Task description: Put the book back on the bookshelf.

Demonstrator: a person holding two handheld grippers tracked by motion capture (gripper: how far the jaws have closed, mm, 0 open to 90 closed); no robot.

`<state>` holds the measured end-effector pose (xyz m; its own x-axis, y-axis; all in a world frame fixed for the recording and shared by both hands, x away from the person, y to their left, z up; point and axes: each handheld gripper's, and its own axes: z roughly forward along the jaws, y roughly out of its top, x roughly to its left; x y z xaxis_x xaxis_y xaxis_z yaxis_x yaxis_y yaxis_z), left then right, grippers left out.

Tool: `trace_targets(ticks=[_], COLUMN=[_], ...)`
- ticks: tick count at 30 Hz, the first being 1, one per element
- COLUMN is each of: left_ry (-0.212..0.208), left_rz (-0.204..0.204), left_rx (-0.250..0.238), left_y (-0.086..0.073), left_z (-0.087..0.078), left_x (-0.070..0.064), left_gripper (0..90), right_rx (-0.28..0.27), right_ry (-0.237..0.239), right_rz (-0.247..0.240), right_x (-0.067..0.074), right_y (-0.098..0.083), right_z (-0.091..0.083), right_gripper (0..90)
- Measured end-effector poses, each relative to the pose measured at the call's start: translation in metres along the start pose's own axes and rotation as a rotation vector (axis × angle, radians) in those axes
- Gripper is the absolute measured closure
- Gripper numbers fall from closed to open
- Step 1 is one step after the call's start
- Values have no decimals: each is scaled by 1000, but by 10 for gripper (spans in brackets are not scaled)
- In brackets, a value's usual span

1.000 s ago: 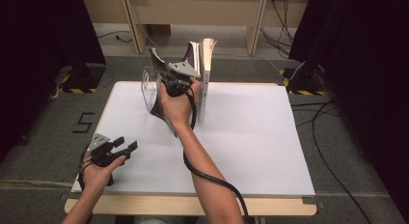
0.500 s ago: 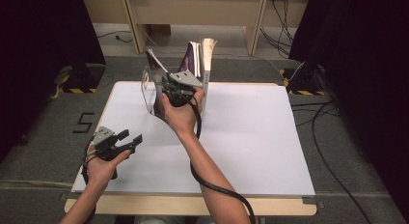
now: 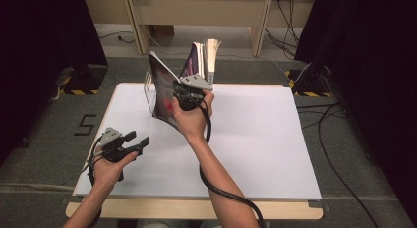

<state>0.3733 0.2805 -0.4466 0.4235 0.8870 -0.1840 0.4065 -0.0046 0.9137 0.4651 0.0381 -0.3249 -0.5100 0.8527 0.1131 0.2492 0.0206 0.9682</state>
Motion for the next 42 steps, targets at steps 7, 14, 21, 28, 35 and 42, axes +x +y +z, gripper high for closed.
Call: trace_targets(ticks=[7,14,21,28,35,42], left_ry=[-4,0,-1,-12,-22,-27], left_rz=[3,5,6,27,67,113], left_rx=[-2,-5,-8,-14,-12,-15], left_y=[1,3,4,11,17,23], left_z=[0,-2,-2,3,11,23], left_x=[-1,1,1,-6,-18,-30], left_gripper=[344,346,346,345,340,335], right_rx=[-12,-32,-77,-117,-98,-96], right_ry=[-10,-6,-4,-21,-33,-43], right_rz=[35,40,40,70,103,114], right_x=[1,6,12,16,19,25], right_y=[3,7,15,18,6,5], right_z=[-2,-1,-1,9,27,29], right_gripper=[870,872,873,872,871,869])
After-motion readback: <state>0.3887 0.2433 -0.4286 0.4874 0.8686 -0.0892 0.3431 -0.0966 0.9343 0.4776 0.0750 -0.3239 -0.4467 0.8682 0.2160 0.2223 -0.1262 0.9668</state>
